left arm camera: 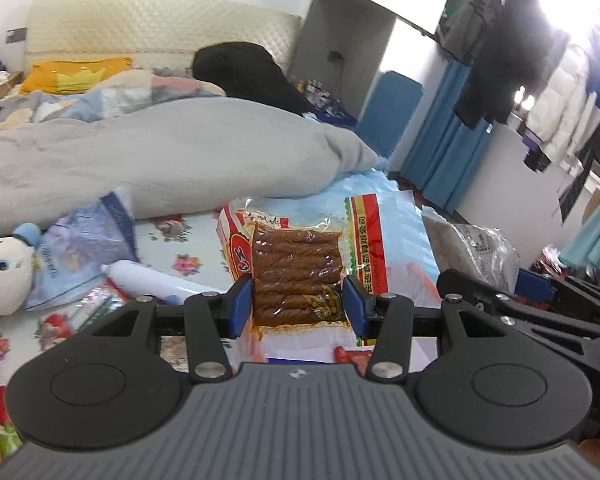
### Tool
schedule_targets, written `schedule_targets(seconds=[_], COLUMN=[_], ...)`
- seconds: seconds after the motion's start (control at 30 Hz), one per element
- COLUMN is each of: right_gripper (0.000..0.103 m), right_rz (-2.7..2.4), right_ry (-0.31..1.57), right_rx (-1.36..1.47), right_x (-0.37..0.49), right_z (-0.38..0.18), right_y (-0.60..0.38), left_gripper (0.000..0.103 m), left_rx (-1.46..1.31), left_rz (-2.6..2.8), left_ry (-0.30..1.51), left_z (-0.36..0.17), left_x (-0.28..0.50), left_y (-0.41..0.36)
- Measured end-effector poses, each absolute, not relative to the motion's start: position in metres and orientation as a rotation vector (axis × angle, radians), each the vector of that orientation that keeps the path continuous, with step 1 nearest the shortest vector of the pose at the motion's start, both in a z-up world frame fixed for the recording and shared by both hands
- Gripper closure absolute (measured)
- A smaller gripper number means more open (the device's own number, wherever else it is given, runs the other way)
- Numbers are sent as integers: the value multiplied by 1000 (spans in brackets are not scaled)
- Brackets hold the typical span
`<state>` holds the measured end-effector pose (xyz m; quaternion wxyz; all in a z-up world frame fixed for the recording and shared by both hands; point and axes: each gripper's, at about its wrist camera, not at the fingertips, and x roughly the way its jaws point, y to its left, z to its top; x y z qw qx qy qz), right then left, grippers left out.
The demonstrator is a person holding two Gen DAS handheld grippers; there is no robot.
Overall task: Organize snacks
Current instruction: 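Lift the sausage-stick packet and clear bag and carry both over the box, then open both tools to drop the packet and clear bag into the box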
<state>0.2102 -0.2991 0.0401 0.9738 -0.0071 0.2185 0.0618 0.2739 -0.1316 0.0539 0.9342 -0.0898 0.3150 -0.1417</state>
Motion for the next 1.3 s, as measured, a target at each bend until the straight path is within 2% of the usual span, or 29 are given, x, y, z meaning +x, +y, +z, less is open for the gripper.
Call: schedule_targets(seconds=[0.4, 0.8, 1.23, 1.3], right_gripper=[46, 46, 44, 44], right_rz=[36, 13, -15, -12], right_ry=[567, 752, 819, 815], right_rx=[26, 80, 111, 113], right_x=[243, 273, 287, 287], right_z=[-9, -79, -107, -105], right_y=[-351, -377, -397, -398], left_gripper=[49, 49, 49, 37], left_rx=[-151, -96, -82, -81], left_rz=[-349, -358, -359, -342], left_ry=[782, 954, 1040, 1047], left_z=[-3, -80, -111, -109], left_x=[328, 384, 401, 402], left_y=[-195, -221, -234, -232])
